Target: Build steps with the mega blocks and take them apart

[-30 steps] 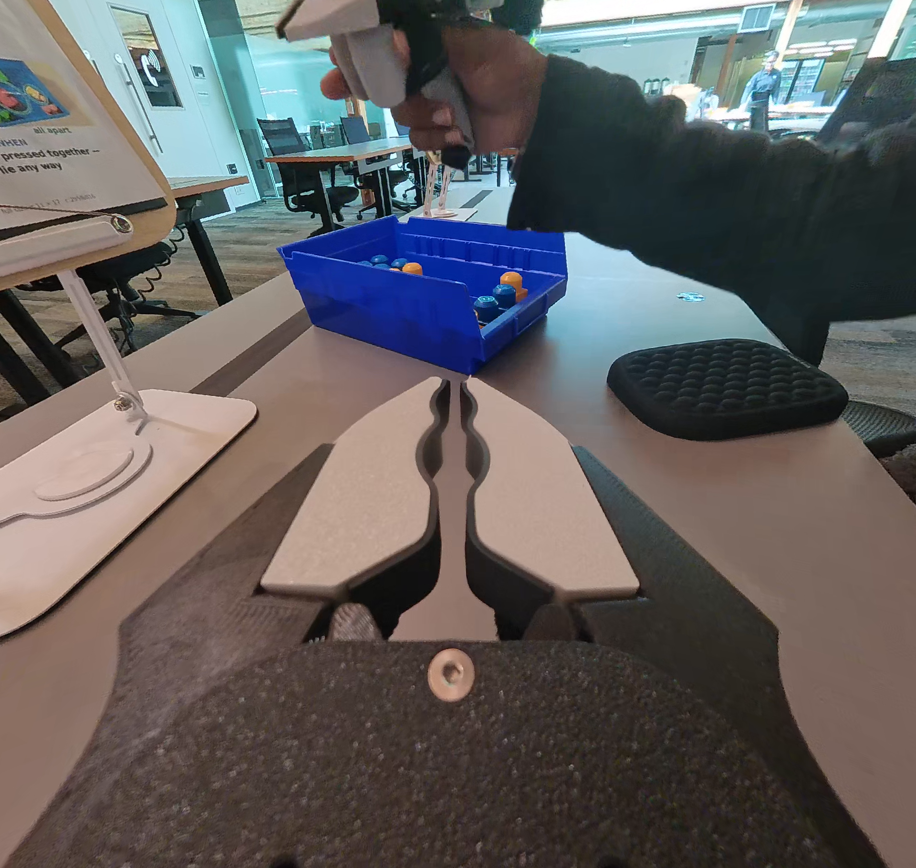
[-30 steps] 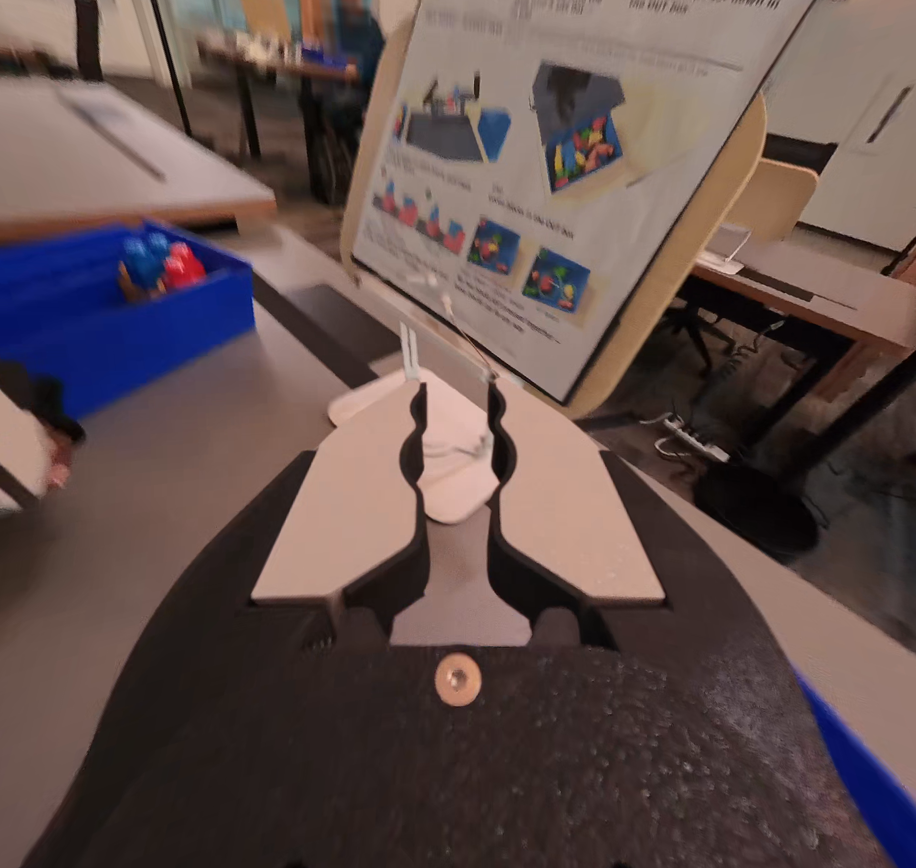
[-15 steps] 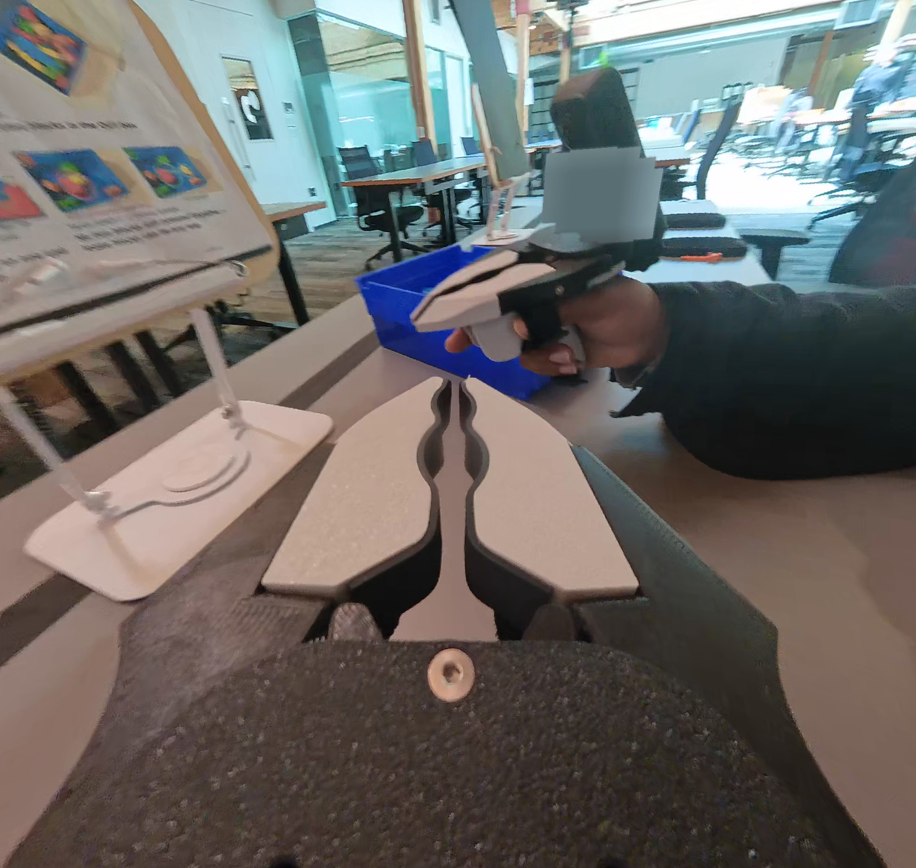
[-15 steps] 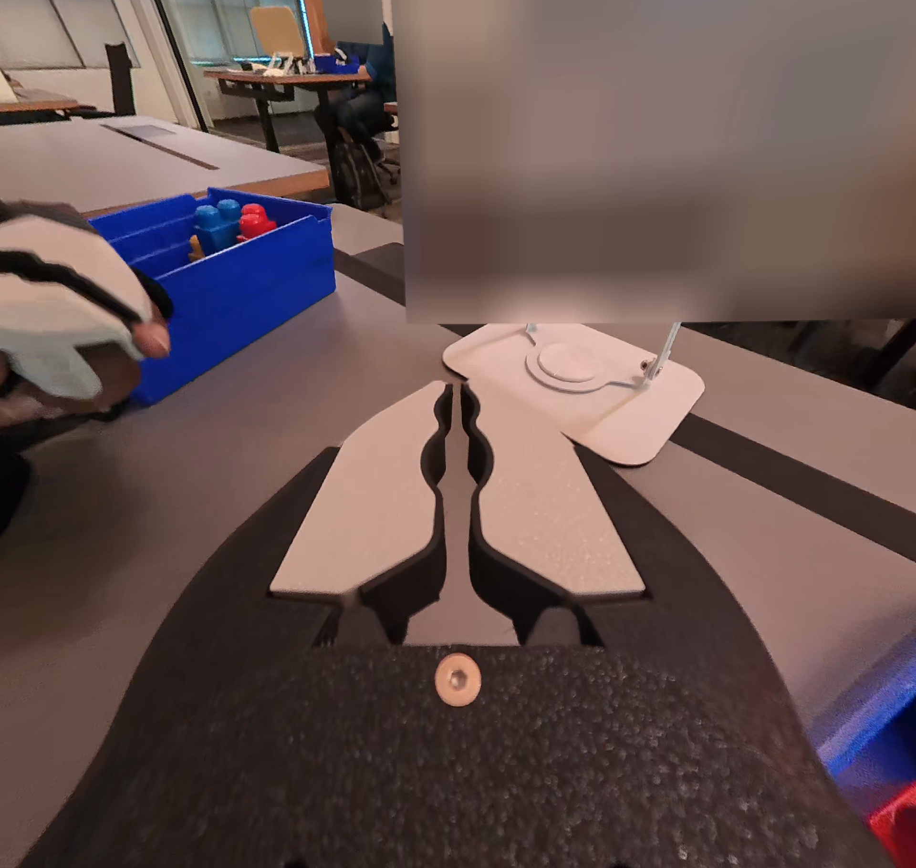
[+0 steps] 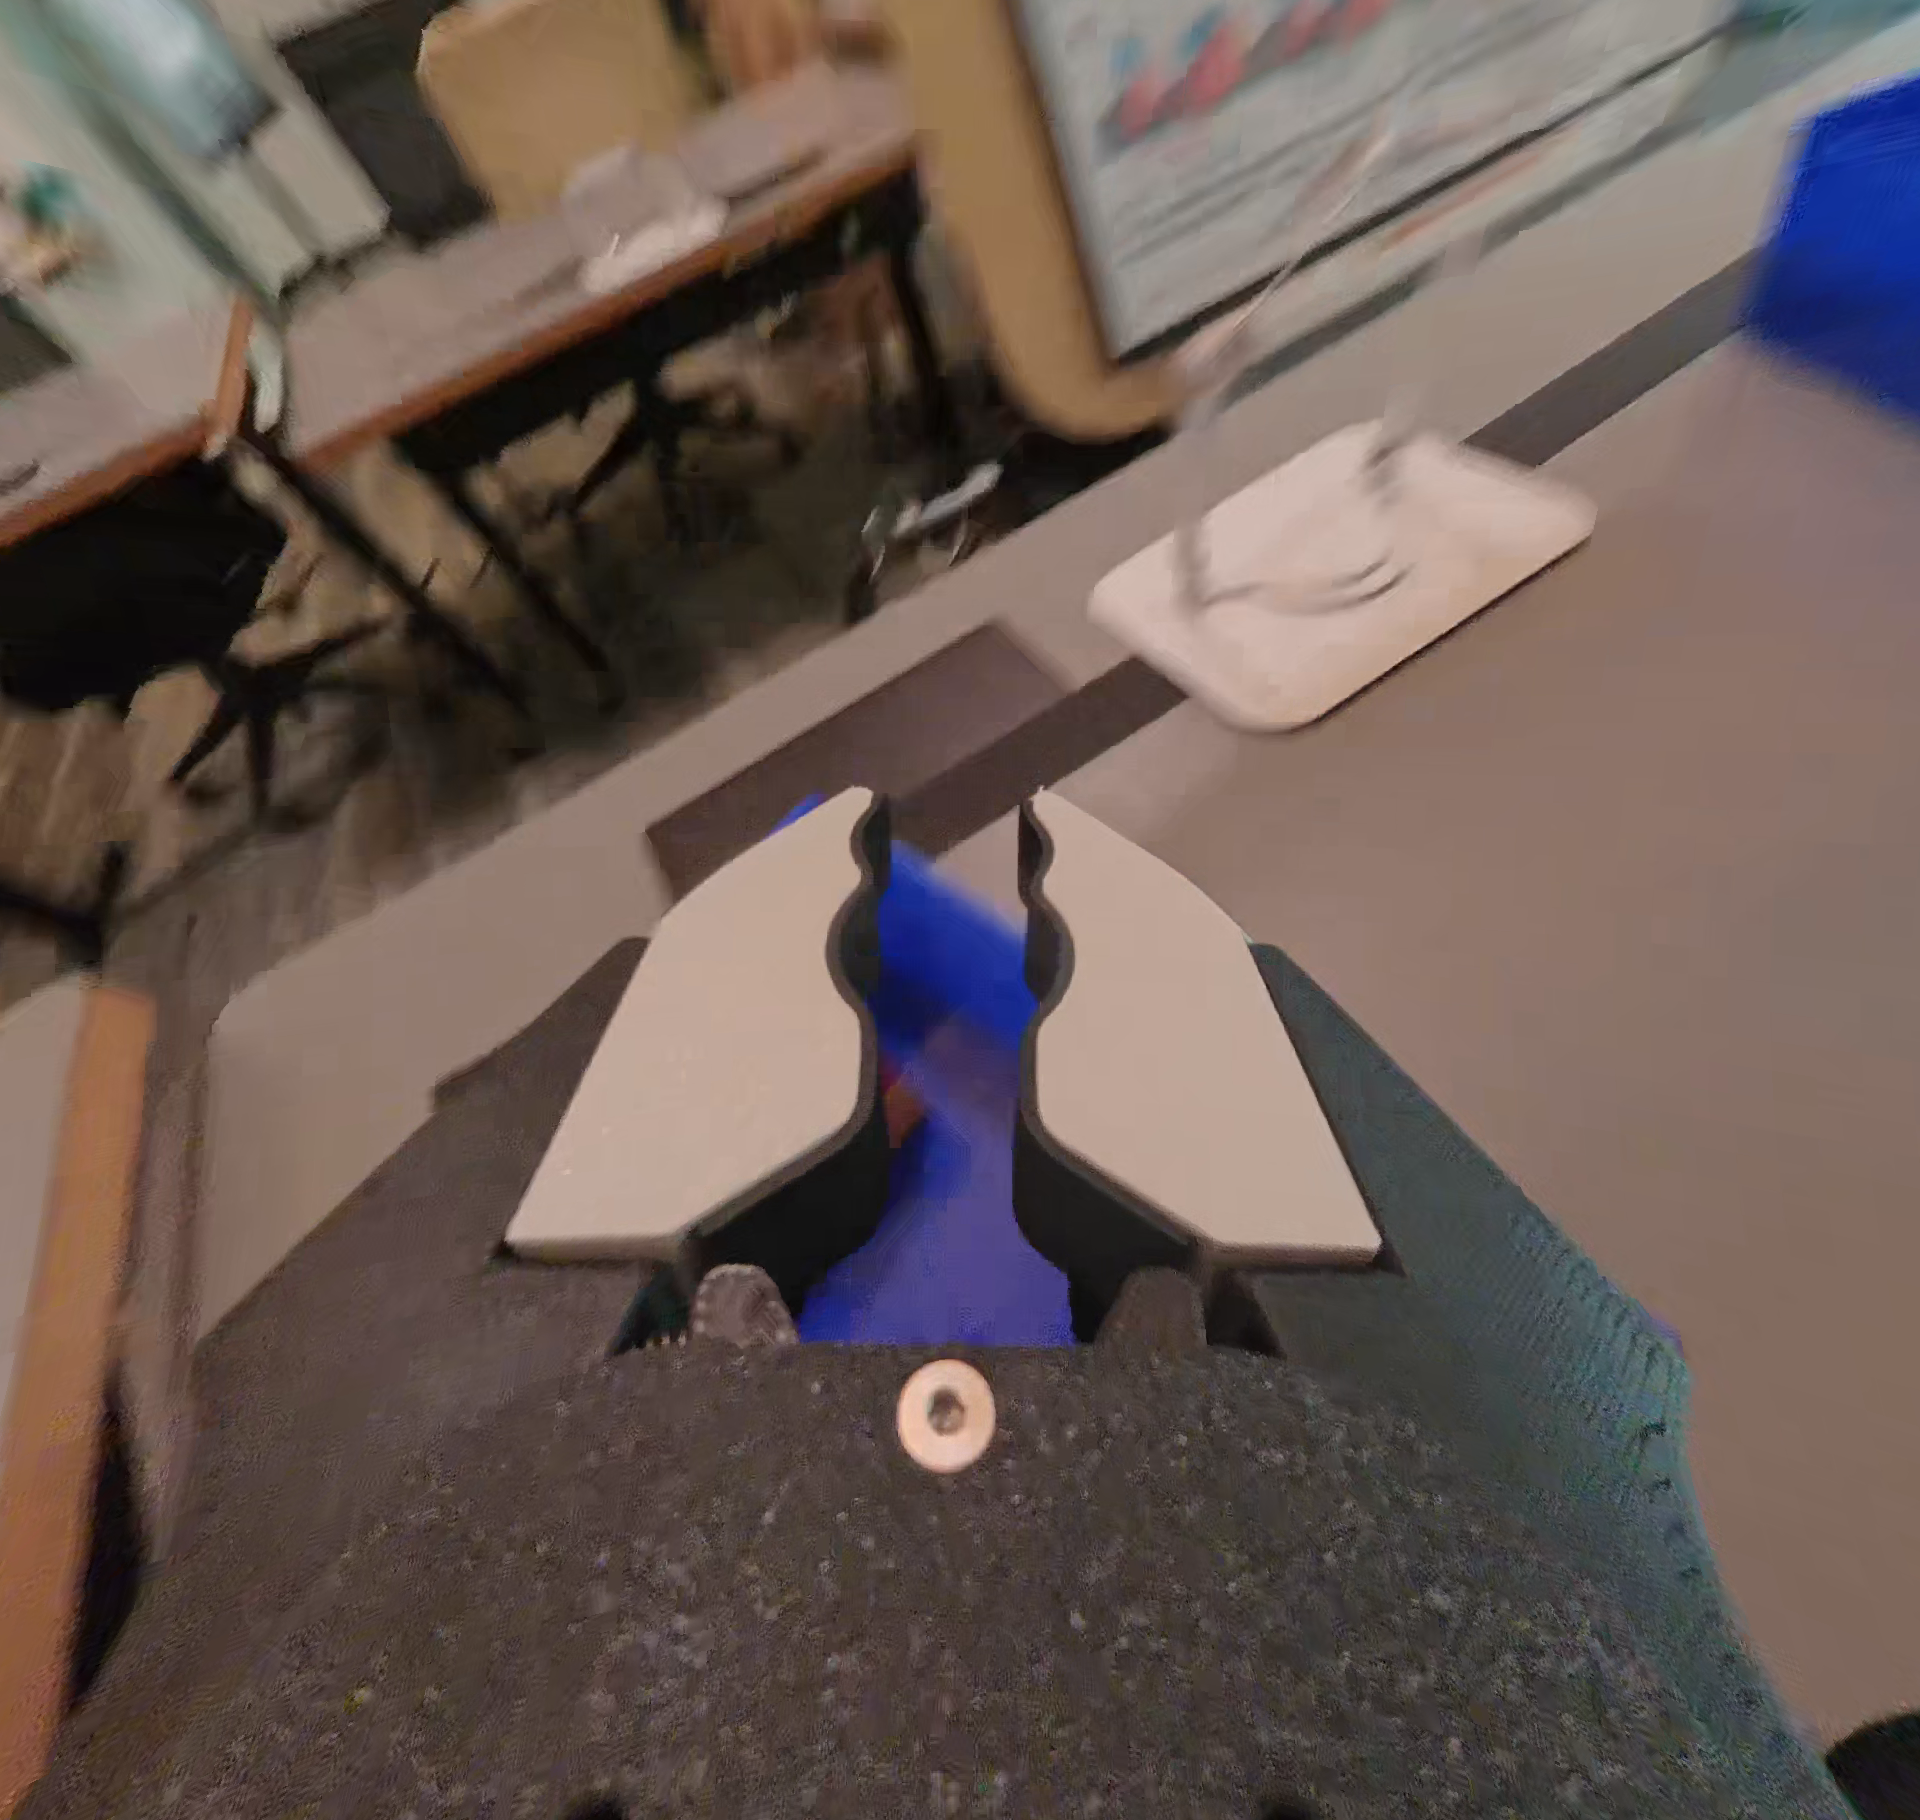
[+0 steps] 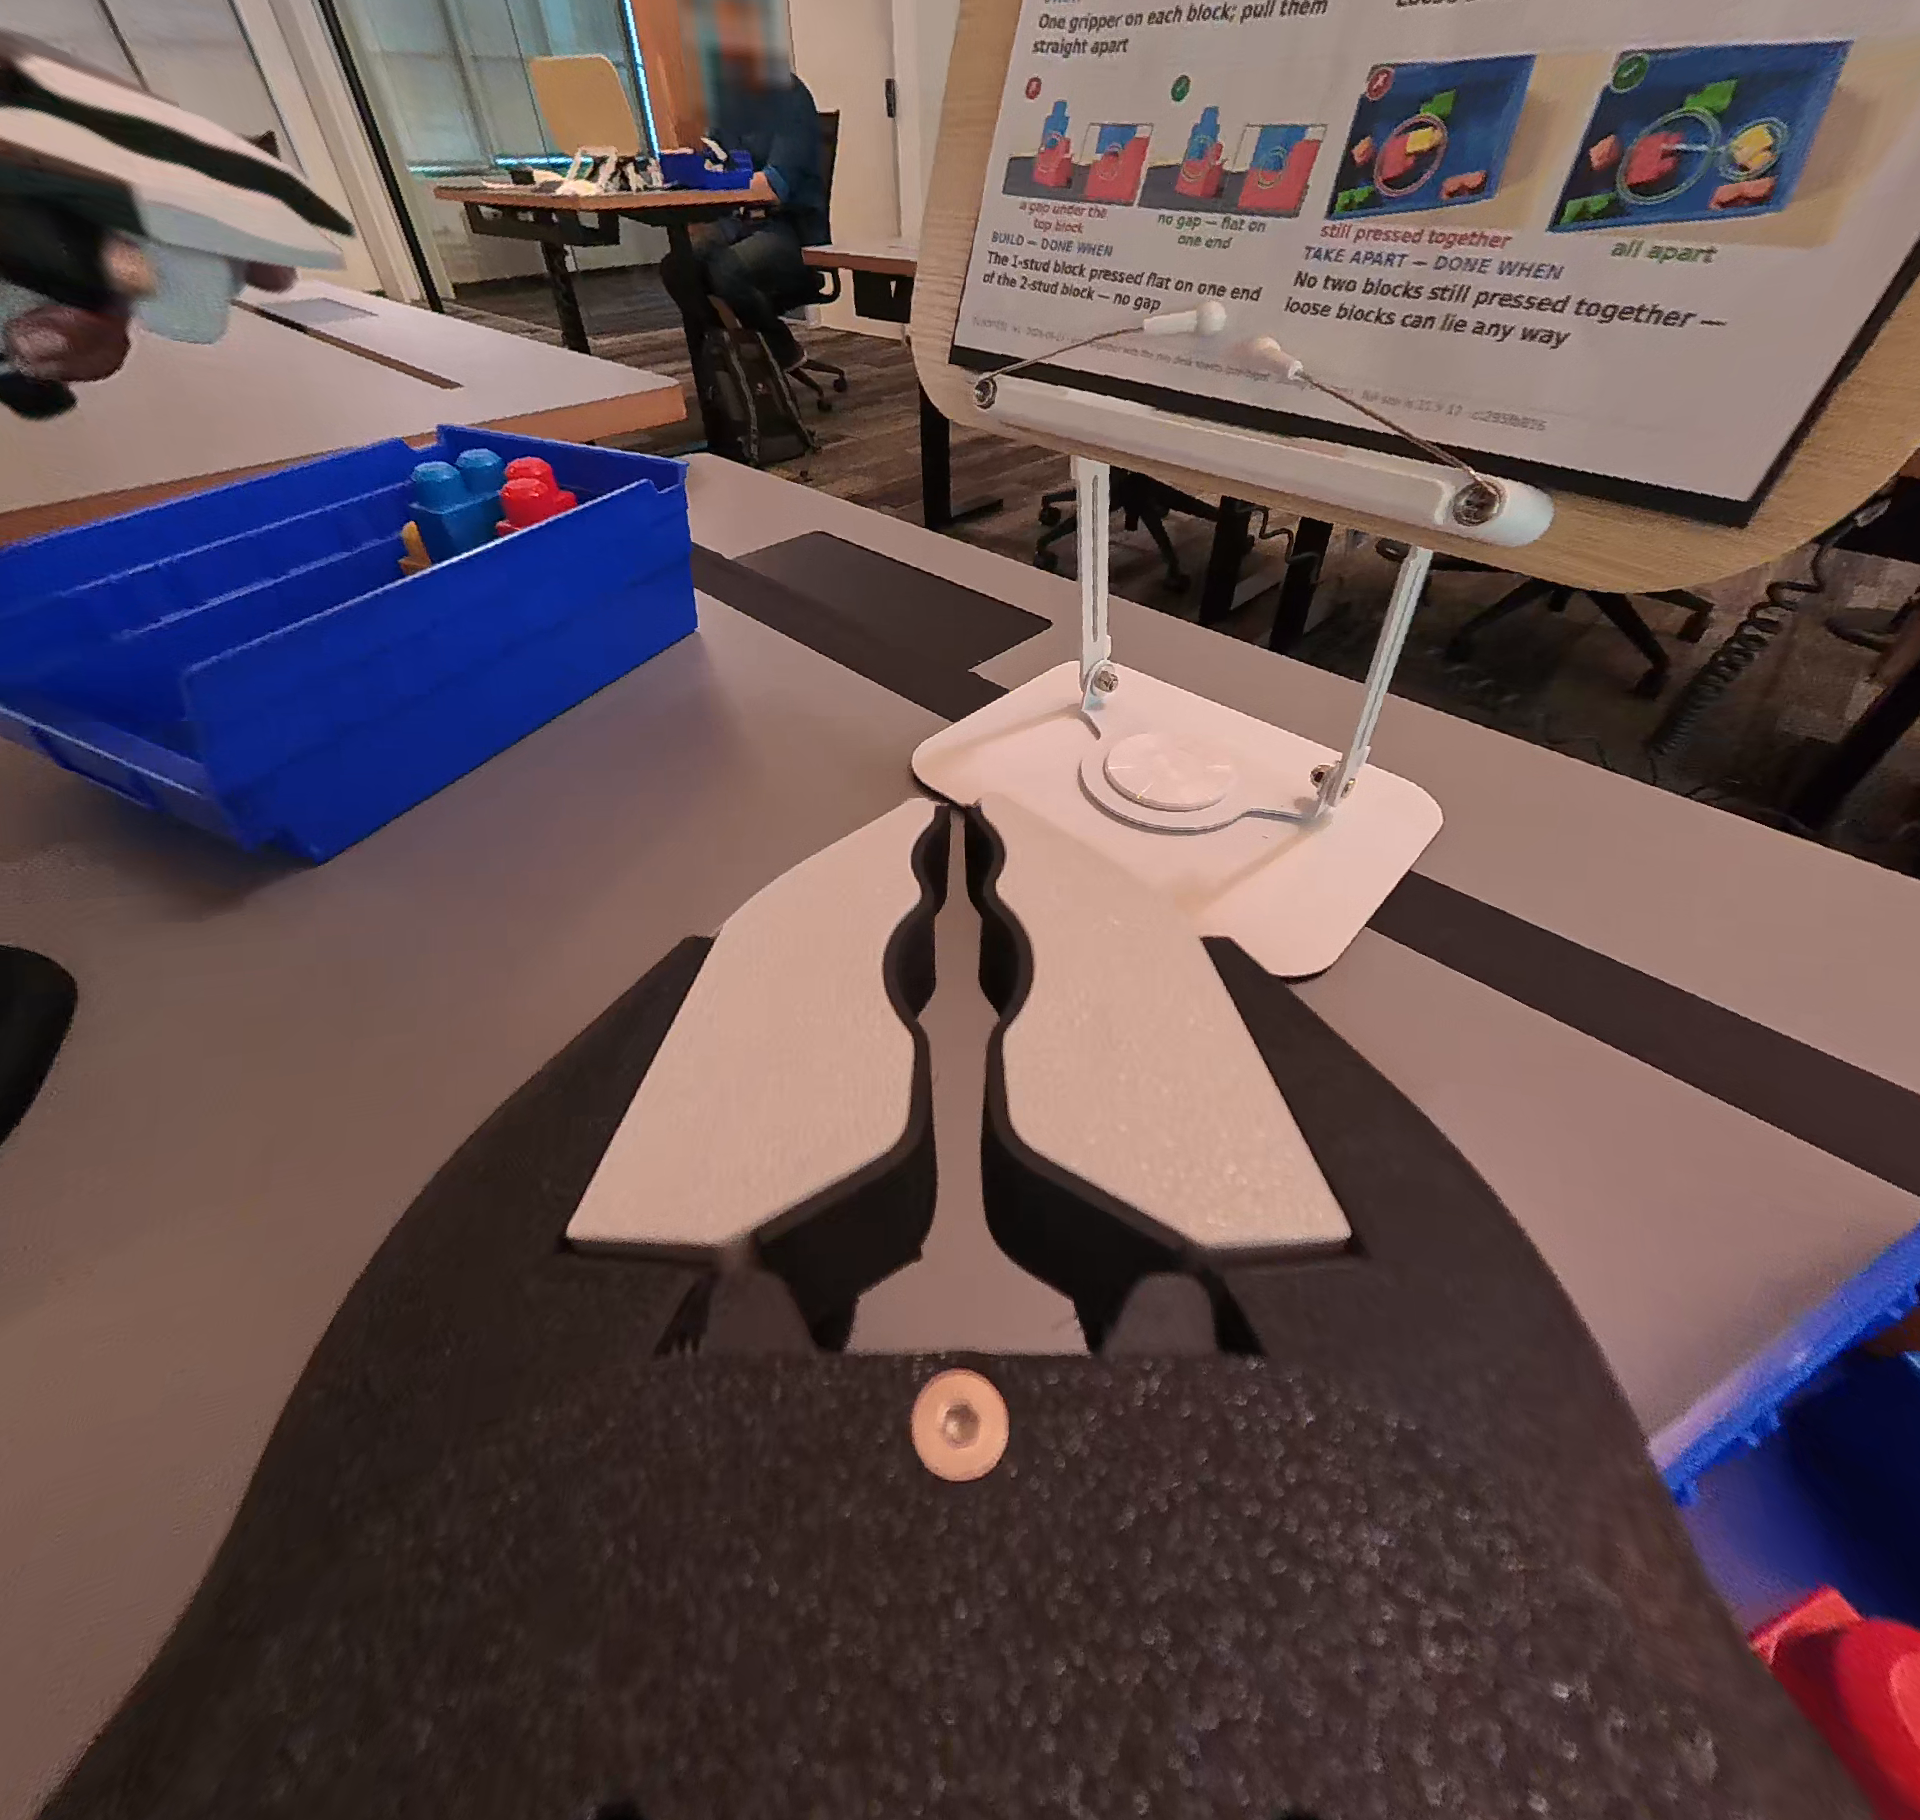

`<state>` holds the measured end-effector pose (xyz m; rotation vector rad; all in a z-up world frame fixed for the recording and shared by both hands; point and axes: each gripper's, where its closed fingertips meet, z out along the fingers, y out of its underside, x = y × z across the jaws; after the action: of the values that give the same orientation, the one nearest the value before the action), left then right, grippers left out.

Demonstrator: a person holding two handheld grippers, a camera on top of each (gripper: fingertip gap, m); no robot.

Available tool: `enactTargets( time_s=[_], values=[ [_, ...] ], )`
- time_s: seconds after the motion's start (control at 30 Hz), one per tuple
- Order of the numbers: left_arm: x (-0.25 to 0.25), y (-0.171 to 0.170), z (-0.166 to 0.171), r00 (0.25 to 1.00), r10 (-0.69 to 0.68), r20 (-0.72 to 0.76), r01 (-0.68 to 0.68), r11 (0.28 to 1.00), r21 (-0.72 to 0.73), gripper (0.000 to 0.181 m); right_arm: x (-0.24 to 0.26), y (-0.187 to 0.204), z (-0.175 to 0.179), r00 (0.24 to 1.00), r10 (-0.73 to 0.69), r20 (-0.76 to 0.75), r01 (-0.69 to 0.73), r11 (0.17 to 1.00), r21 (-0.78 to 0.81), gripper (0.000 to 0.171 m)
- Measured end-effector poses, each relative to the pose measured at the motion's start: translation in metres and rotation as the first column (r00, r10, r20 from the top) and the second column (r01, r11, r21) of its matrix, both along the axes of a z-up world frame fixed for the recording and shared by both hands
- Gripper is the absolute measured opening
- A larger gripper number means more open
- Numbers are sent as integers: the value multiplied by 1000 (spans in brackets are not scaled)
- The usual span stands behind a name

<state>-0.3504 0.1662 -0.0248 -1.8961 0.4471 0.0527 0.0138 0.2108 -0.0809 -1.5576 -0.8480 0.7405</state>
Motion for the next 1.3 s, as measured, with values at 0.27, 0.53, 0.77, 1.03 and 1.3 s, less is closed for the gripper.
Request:
enactTargets(
  time_s=[0.27,0.53,0.77,1.03,1.3],
  values=[
    [-117,3,-85,943,306,-133,-333,880,-338,36,0,-4,0,1000,20,19,-20,1000,18,2],
    [-142,-3,-139,867,478,-142,-481,724,-494,46,-4,-6,-6,998,38,43,-38,999,8,2],
    [-144,-4,-150,833,525,-174,-532,678,-507,41,-7,-9,-12,997,49,62,-50,999,5,2],
    [-129,-25,-122,856,490,-167,-508,735,-450,40,-9,-12,-9,996,59,60,-60,998,16,2],
    [-65,-38,-21,932,359,-53,-362,914,-181,39,-17,-22,-3,995,87,48,-89,994,56,5]
  ],
)
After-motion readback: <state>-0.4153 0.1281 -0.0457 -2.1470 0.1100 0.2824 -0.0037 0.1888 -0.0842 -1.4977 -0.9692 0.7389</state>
